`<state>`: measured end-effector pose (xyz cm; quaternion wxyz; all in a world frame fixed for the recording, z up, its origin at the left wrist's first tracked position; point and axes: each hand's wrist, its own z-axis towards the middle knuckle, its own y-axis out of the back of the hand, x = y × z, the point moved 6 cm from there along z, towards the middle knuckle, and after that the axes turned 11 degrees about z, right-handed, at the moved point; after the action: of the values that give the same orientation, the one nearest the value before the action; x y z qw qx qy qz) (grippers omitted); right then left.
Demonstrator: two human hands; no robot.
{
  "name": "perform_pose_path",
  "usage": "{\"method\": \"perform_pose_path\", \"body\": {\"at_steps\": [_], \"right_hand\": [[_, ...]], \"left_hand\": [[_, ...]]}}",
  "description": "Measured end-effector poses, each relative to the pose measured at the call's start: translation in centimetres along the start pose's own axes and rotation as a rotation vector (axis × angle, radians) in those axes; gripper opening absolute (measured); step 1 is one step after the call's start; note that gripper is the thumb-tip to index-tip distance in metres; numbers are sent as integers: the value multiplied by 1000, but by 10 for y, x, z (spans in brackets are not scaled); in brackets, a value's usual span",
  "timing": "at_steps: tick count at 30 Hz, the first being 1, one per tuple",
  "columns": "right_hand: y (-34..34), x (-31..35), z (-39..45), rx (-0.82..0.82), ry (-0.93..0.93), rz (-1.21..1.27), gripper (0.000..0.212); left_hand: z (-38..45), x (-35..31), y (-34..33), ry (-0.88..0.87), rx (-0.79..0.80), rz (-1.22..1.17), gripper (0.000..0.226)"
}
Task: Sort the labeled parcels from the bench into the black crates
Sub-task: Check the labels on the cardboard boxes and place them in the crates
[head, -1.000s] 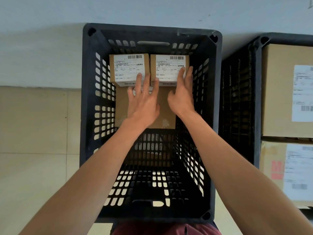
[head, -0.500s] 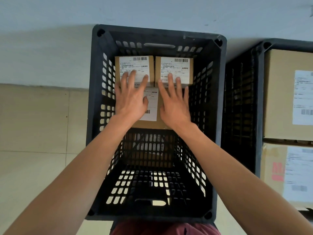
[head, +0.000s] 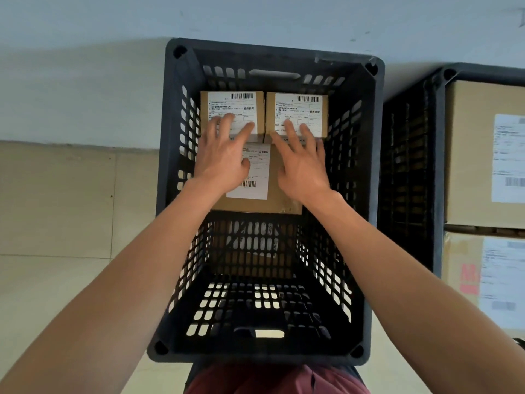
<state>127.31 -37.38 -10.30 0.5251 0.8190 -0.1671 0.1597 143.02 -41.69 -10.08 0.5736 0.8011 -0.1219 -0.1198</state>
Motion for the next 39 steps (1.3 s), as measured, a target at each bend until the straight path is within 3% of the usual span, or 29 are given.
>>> {"method": "perform_pose_path", "body": {"at_steps": [5,10,14,18,26,39], "right_hand": [[21,4,2,-101,-27,127,54],[37,18,-32,-233,-75,468,44],[44,24,-82,-274,-237,764,43],[57,26,-140,-376,-284,879,41],[103,-6,-250,-584,-300,933,40],[138,-144,-468,-922,-389,883,44]], "left_hand": [[3,4,17,33,87,-185,62],[-31,8,32,49,-12,-418,50],[-73,9,29,93,100,-820,43],[-104,-3,44,61,75,-904,38],[-137,-89,118,-207,-8,-811,38],[-229,-339,145,-572,45,-671,35]]}}
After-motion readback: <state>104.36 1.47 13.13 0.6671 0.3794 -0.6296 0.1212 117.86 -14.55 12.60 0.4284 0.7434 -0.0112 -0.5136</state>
